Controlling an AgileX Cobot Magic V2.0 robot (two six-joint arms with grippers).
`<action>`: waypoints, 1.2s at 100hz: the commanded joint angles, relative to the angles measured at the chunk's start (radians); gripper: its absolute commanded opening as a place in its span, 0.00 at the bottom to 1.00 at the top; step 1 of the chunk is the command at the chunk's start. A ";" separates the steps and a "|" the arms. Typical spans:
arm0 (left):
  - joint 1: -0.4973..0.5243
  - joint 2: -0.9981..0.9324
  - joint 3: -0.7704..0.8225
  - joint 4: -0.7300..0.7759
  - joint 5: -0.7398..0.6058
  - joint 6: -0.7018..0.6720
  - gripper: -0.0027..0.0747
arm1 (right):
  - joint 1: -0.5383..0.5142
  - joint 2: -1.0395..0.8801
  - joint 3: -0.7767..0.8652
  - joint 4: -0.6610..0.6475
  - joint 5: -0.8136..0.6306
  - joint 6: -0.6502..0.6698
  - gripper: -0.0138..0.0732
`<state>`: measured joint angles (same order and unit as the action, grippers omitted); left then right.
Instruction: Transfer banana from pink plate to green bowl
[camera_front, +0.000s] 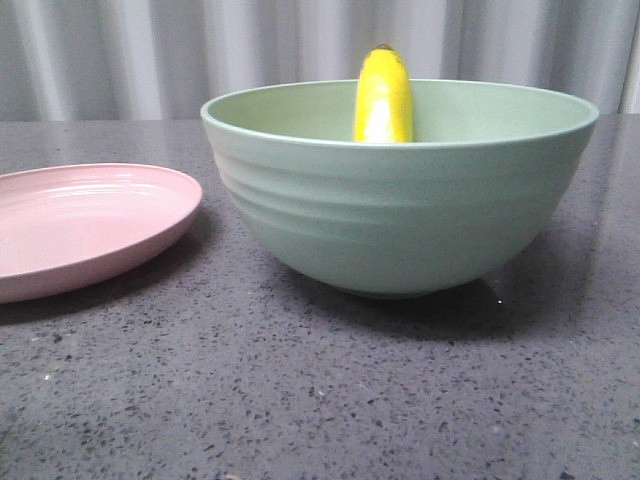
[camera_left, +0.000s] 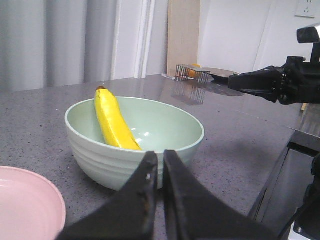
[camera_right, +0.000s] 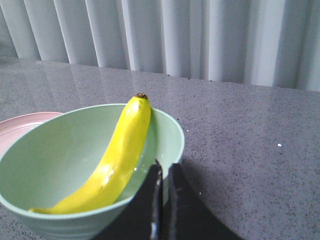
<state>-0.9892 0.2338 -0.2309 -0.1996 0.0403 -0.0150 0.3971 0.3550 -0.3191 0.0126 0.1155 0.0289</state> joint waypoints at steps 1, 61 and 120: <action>-0.006 -0.004 -0.012 -0.008 -0.086 0.002 0.01 | 0.000 -0.009 -0.007 -0.013 -0.070 -0.010 0.08; 0.025 -0.004 0.032 0.090 -0.114 0.002 0.01 | 0.000 -0.009 0.012 -0.013 -0.068 -0.010 0.08; 0.673 -0.096 0.216 0.142 -0.163 0.002 0.01 | 0.000 -0.009 0.012 -0.013 -0.068 -0.010 0.08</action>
<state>-0.3896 0.1661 -0.0199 -0.0586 -0.0403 -0.0133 0.3971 0.3454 -0.2787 0.0103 0.1211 0.0273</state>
